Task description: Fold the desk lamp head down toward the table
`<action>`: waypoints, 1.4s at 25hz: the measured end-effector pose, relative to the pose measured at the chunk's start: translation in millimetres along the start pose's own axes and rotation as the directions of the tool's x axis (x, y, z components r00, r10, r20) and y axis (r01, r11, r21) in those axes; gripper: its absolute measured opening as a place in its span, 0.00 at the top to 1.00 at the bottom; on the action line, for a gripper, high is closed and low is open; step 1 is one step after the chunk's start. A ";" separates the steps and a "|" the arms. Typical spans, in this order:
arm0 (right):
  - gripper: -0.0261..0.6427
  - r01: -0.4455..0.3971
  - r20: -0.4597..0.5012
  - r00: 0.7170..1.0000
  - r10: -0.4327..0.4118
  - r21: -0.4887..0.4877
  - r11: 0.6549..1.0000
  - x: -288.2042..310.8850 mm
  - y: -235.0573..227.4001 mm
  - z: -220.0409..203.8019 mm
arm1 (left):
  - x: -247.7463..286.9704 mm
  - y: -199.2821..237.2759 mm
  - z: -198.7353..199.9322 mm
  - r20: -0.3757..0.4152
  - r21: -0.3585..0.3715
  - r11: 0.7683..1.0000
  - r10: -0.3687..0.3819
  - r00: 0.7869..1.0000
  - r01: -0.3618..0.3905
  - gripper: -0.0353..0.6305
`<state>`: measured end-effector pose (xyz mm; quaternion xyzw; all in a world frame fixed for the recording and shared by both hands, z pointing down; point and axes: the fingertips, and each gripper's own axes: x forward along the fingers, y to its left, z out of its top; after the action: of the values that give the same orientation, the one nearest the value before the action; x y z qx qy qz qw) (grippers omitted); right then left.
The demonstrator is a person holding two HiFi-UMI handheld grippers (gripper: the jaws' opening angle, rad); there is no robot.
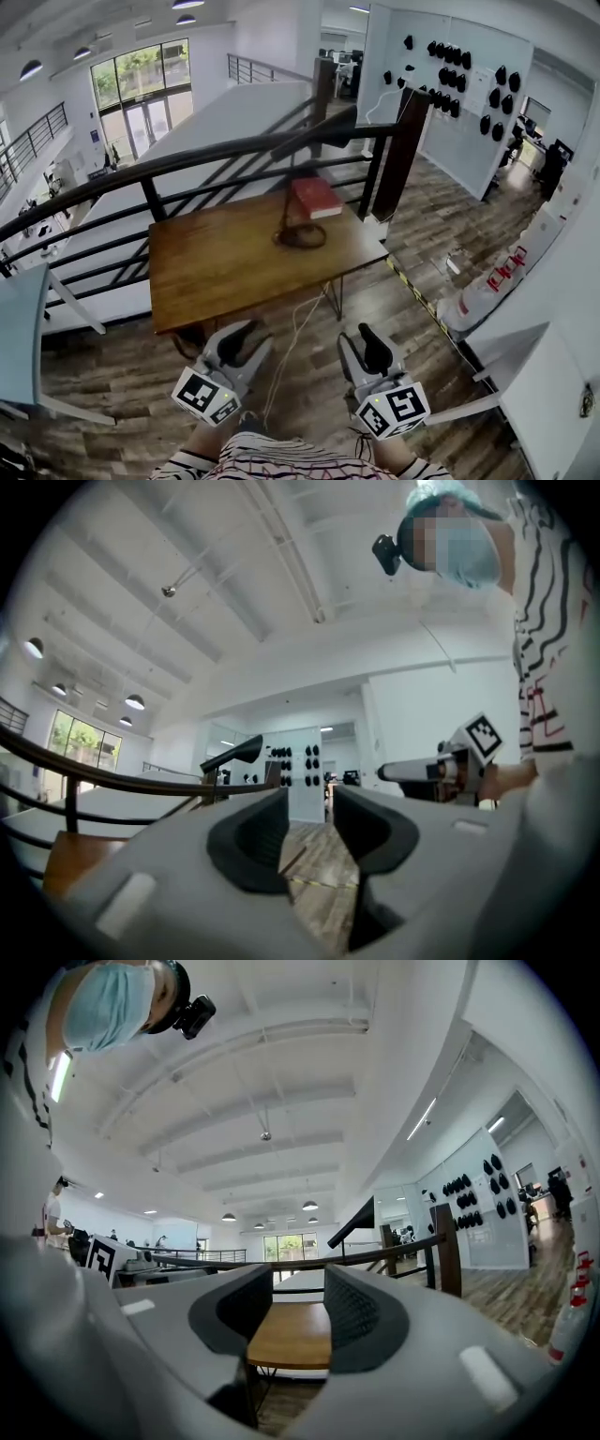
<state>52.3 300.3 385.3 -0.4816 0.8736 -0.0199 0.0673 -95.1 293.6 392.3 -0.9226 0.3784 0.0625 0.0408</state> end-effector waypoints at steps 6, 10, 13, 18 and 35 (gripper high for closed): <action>0.66 -0.005 -0.015 1.000 0.005 0.018 1.000 4.7 -11.3 -7.3 | 8.5 4.6 -11.3 -0.016 -0.019 0.999 0.026 1.000 -0.026 0.70; 0.63 0.017 -0.024 1.000 -0.017 0.028 0.999 21.4 -24.4 -9.3 | 23.0 23.7 -16.6 -0.025 -0.028 0.999 0.033 0.999 -0.034 0.67; 0.62 0.040 -0.028 0.999 -0.039 0.025 0.999 38.0 -37.0 -4.9 | 42.1 40.5 -18.7 -0.028 -0.045 0.999 0.021 0.999 -0.022 0.66; 0.61 0.076 -0.019 0.997 -0.076 0.006 0.997 79.3 -46.4 0.0 | 67.5 80.9 -22.1 -0.024 -0.055 0.998 -0.019 1.000 0.018 0.63; 0.61 0.200 0.039 0.979 -0.200 -0.021 0.979 248.7 -62.1 9.9 | 125.5 257.8 -28.3 -0.038 -0.060 0.990 -0.126 0.991 0.124 0.63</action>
<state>-25.3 57.5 357.2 -0.5681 0.8195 -0.0070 0.0749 -185.5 20.0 394.7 -0.9465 0.3185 0.0515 0.0102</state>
